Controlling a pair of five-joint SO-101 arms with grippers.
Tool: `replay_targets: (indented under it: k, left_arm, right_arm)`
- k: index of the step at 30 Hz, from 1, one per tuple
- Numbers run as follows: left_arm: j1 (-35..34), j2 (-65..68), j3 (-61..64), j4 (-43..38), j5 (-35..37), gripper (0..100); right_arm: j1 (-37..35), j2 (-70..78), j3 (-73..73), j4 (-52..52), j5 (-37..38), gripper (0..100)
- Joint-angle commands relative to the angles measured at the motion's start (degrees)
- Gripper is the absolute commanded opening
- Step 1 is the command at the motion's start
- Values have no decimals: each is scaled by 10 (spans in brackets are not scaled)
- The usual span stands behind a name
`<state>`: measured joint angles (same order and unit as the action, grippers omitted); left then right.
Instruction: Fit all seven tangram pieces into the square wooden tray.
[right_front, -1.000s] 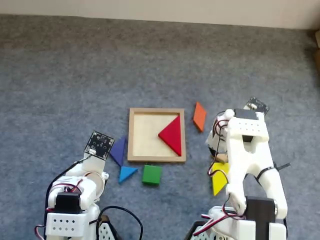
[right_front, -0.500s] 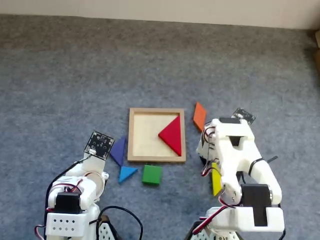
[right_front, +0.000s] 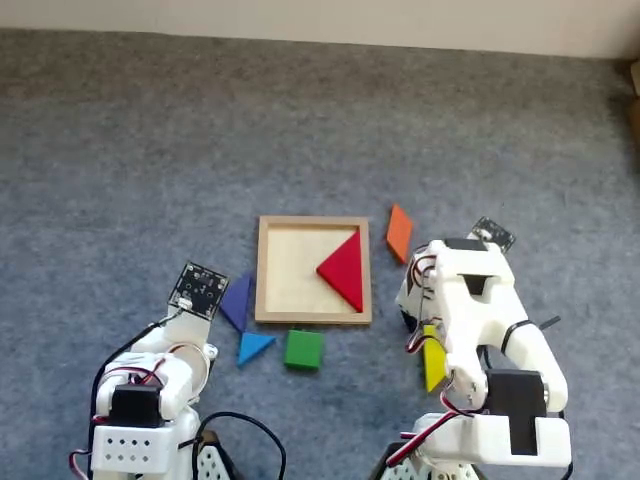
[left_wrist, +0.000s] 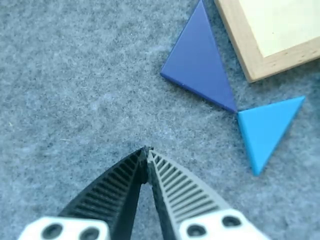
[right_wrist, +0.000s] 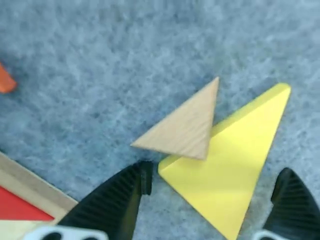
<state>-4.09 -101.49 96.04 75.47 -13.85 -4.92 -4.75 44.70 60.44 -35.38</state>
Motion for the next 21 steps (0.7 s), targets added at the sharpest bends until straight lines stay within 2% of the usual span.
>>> replay_targets:
  k: [1, 13, 21]
  left_arm:
    - [-5, -29, 11, 3, -7, 7]
    - [-5, -29, 11, 3, -7, 7]
    - [-5, -29, 11, 3, -7, 7]
  right_arm:
    - [20, -5, -8, -15, -2, 368]
    - [22, -4, -4, -18, -6, 368]
    - [50, -4, -7, -18, -7, 368]
